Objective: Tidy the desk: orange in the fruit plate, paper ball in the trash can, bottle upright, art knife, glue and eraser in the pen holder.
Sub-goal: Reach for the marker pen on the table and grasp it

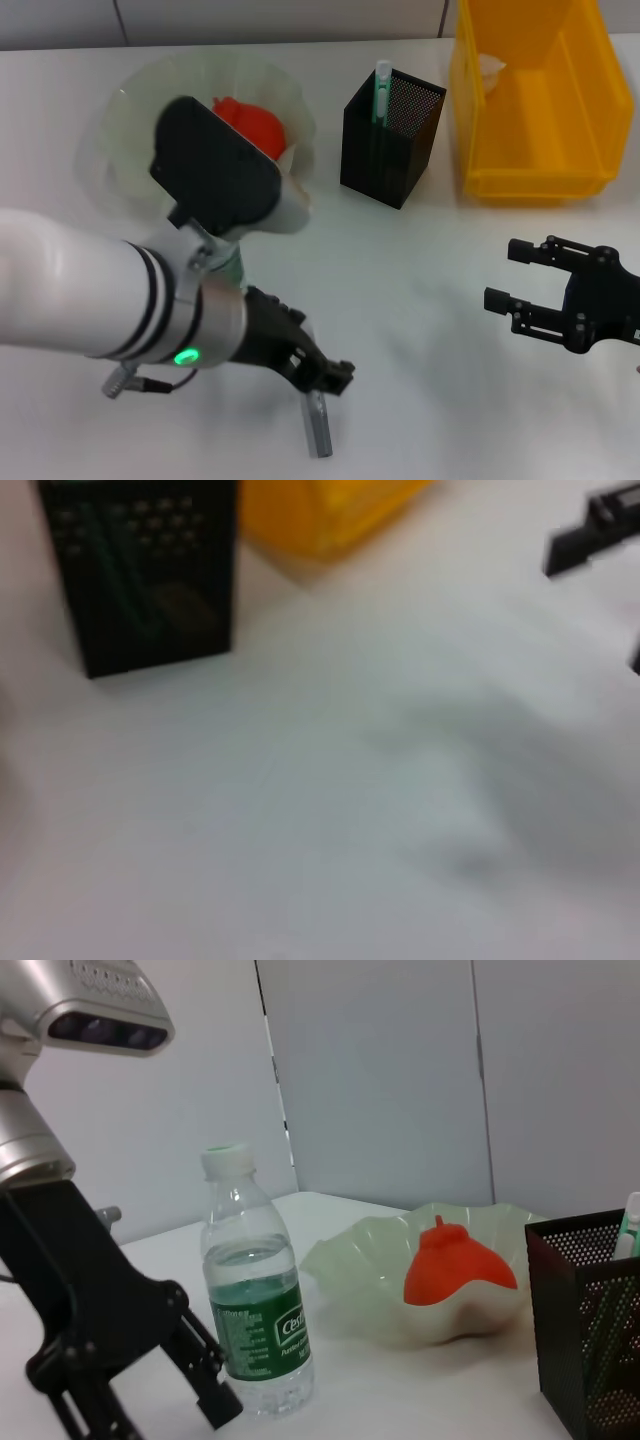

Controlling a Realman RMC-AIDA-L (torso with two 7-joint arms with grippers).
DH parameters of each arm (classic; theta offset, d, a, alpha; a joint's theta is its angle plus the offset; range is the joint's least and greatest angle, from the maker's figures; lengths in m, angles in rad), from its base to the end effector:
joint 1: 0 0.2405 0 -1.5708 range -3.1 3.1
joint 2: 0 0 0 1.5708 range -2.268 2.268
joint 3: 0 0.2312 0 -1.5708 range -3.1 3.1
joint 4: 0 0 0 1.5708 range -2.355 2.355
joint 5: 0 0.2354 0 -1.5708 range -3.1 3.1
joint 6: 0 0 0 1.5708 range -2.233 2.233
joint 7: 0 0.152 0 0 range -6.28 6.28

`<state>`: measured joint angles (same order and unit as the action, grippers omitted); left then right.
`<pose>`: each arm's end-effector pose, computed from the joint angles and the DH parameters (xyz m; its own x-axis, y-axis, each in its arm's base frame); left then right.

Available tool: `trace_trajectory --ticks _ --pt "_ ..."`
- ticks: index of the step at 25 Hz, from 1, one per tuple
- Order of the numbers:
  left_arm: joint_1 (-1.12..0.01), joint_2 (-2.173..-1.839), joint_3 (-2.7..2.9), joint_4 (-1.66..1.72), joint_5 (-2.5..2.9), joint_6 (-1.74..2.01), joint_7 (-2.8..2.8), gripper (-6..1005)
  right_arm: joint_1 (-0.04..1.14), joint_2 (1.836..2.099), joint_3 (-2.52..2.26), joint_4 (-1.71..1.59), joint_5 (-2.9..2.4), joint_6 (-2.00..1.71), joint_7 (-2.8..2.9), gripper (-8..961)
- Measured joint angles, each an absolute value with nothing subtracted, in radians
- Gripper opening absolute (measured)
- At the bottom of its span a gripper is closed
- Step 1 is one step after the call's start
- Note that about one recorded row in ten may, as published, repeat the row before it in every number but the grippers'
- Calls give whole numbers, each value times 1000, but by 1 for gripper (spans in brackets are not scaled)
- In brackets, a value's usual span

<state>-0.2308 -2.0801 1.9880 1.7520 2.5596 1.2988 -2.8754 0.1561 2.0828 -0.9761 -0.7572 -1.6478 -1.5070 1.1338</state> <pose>-0.1111 0.2685 -0.0748 0.8115 0.5745 -0.1072 0.5093 -0.7852 -0.3523 0.3084 0.2684 0.0049 0.7926 -0.2360 -0.5621 -0.4584 -0.8386 -0.2943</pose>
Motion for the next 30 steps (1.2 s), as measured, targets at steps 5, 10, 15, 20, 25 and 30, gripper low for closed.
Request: trace_trajectory --ticks 5,10,15,20,25,30 --pt "-240 -2080 2064 1750 2618 1303 -2878 757 155 2083 -967 -743 -1647 -1506 1112 708" --pt "-258 -2080 2069 1730 2622 1304 -2879 757 163 2083 -965 -726 -1647 -1506 1099 708" --pt "-284 -2080 2068 1697 2599 1310 -2881 757 163 2083 -964 -723 -1647 -1506 1097 707" --pt "-312 -2080 2020 1631 2559 1303 -2882 757 164 2084 -963 -723 -1647 -1506 1097 707" --pt "-323 -2080 1972 1590 2523 1296 -2883 756 164 2084 -963 -723 -1647 -1506 1097 707" --pt "-336 -2080 1977 1568 2521 1285 -2884 756 164 2085 -963 -724 -1647 -1507 1097 708"
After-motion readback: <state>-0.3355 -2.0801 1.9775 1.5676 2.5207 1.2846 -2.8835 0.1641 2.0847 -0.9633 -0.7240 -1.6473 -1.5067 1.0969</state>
